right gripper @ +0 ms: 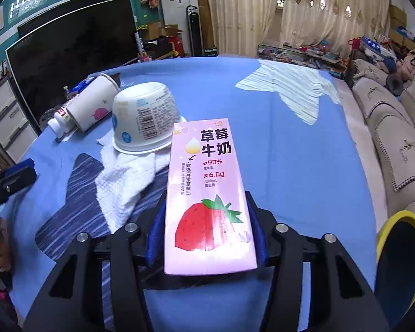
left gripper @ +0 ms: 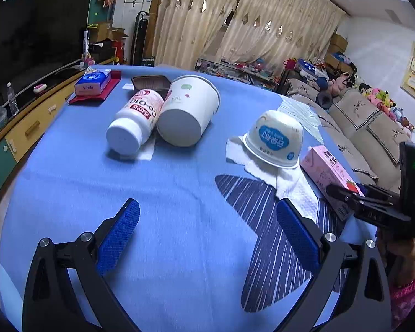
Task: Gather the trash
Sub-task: 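Grasp the pink strawberry milk carton with the right gripper, then carry the carton over the yellow bin and open the right gripper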
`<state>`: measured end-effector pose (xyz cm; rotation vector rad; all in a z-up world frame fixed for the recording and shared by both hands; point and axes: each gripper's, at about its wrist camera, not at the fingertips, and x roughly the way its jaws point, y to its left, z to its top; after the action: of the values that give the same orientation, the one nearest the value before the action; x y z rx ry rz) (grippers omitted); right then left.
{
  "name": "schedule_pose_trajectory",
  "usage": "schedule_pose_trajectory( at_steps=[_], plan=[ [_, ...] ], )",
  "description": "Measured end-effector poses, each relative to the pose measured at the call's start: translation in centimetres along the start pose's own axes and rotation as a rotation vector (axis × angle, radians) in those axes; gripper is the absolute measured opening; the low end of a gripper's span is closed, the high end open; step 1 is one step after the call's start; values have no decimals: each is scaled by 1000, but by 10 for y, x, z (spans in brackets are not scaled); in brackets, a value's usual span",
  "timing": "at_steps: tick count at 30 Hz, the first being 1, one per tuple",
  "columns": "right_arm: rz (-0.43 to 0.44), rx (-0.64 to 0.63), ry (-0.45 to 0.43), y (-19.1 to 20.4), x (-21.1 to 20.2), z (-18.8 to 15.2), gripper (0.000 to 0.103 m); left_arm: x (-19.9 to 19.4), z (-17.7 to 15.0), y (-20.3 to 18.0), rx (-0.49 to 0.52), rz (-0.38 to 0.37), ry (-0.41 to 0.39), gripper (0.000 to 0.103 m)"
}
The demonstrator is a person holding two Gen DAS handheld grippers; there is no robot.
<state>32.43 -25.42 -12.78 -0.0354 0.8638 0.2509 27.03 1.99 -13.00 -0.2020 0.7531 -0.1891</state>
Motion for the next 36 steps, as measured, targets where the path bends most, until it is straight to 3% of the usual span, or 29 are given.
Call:
schedule_pose_trajectory(
  at_steps=[5, 9, 12, 16, 21, 25, 30, 36],
  plan=[
    [4, 80, -26, -19, -24, -15, 49, 2, 1, 4, -24, -9, -9, 98],
    [-36, 212, -106, -54, -65, -36, 49, 1, 0, 5, -31, -22, -18, 98],
    [-101, 337, -169, -90, -96, -55, 49, 1, 0, 4, -29, -25, -19, 98],
    [-266, 446, -200, -138, -123, -77, 49, 3, -1, 7, -41, -23, -10, 98],
    [-399, 566, -157, -199, -123, -101, 49, 5, -1, 10, -62, -17, -2, 98],
    [-430, 618, -116, -228, -111, -113, 50, 8, -1, 9, -55, -15, 8, 98],
    [-453, 668, -95, -244, -98, -120, 56, 11, -1, 6, -42, -6, 22, 98],
    [-445, 662, -163, -230, -108, -110, 57, 11, -1, 0, -25, 17, 24, 98]
  ],
)
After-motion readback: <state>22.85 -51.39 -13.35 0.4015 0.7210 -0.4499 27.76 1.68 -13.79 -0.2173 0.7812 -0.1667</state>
